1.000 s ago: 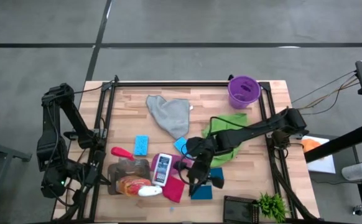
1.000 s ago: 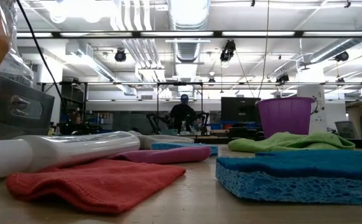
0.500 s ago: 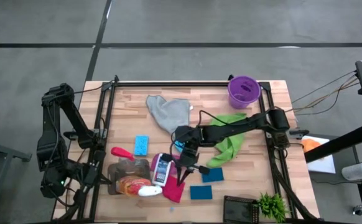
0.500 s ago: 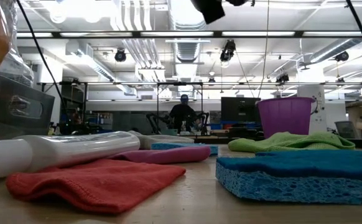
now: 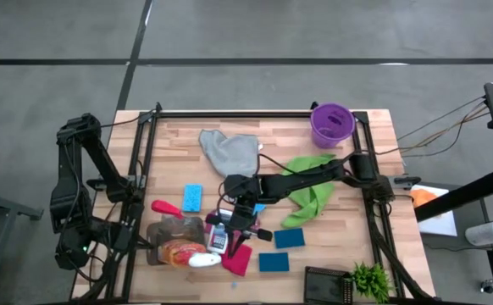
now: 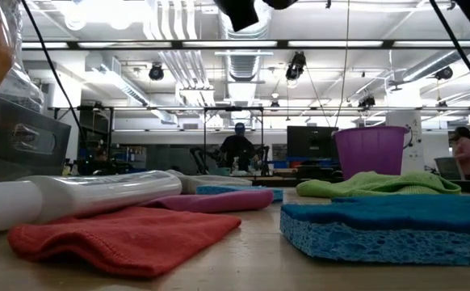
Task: Pick & Place Kitchen Items
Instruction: Put the orange spray bottle into the gray bin
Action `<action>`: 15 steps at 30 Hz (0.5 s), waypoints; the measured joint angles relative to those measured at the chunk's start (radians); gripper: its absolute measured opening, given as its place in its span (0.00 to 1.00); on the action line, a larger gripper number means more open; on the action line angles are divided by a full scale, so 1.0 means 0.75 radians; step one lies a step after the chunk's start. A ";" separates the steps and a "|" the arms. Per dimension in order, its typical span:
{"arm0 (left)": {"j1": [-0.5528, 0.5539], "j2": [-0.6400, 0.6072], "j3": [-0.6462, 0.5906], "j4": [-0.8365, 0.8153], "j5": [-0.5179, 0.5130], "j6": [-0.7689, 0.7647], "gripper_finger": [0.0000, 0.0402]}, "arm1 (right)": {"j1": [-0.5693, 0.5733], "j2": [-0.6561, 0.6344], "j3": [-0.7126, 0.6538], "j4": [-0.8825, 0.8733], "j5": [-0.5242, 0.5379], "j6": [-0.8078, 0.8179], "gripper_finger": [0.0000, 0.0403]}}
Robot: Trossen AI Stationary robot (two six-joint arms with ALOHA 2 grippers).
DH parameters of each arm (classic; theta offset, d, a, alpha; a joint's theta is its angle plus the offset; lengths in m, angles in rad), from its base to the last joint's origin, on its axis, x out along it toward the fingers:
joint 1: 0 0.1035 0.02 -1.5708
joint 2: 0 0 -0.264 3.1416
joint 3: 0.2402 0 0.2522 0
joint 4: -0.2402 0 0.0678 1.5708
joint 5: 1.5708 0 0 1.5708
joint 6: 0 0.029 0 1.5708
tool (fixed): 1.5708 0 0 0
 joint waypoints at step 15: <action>0.000 0.000 0.000 0.000 -0.029 0.010 0.00 | -0.001 0.049 0.097 0.009 0.075 0.004 0.04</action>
